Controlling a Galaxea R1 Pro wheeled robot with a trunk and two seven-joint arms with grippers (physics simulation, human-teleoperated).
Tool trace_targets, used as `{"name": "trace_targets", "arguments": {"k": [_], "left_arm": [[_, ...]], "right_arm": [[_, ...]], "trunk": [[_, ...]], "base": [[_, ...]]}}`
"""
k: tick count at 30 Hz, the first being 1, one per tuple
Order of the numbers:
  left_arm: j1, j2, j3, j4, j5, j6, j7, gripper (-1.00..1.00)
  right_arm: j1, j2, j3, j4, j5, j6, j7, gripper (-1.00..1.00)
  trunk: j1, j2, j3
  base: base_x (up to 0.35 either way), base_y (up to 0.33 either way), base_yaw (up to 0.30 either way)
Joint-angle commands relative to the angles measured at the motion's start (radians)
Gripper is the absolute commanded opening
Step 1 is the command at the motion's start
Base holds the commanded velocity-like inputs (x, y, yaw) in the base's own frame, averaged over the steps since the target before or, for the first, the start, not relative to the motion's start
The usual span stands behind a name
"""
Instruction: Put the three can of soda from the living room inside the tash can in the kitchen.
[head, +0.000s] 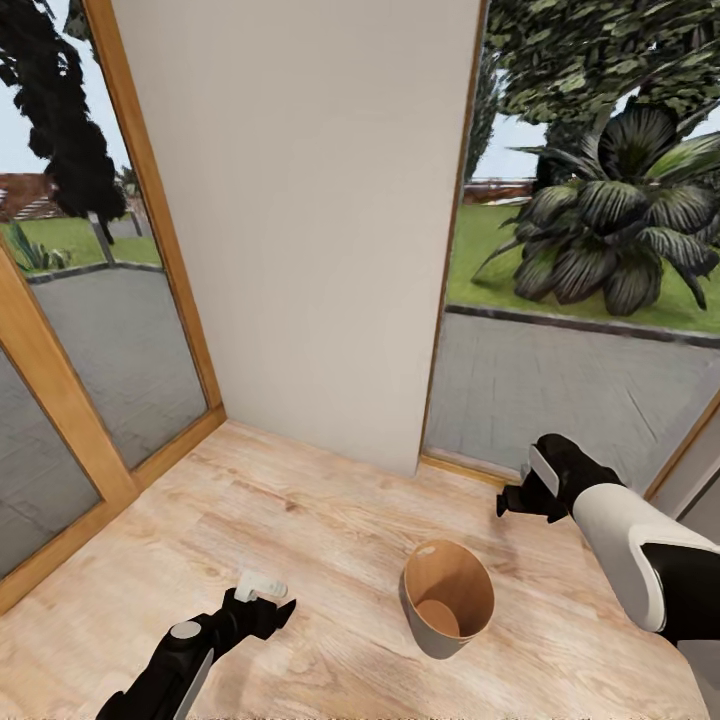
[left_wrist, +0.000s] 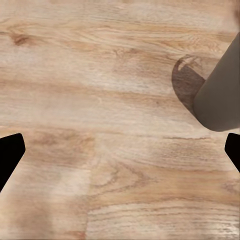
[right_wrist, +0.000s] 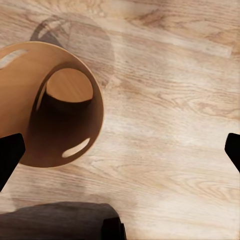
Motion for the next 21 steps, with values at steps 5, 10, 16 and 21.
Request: {"name": "trace_targets", "arguments": {"k": [5,10,16,21], "left_arm": [[0.0,-0.001,0.0,0.0,0.0,-0.003,0.0,1.0],[0.0,-0.001,0.0,0.0,0.0,-0.004,0.0,1.0],[0.0,-0.001,0.0,0.0,0.0,-0.004,0.0,1.0],[0.0,-0.001,0.0,0.0,0.0,-0.004,-0.002,1.0]], "right_arm": [[0.0,0.003,0.0,-0.002,0.002,0.0,0.0,1.0],[0.0,0.005,0.002,-0.003,0.002,0.0,0.0,1.0],[0.0,0.008,0.002,-0.002,0.002,0.0,-0.001,1.0],[0.0,0.008,0.002,-0.001,0.002,0.0,-0.001,1.0]], "trunk": [[0.019,-0.035,-0.023],[0.038,-0.07,-0.047],[0.061,-0.112,-0.075],[0.073,-0.133,-0.092]], "base": [[0.0,0.0,0.0],[0.0,0.0,0.0],[0.0,0.0,0.0],[0.0,0.0,0.0]]}}
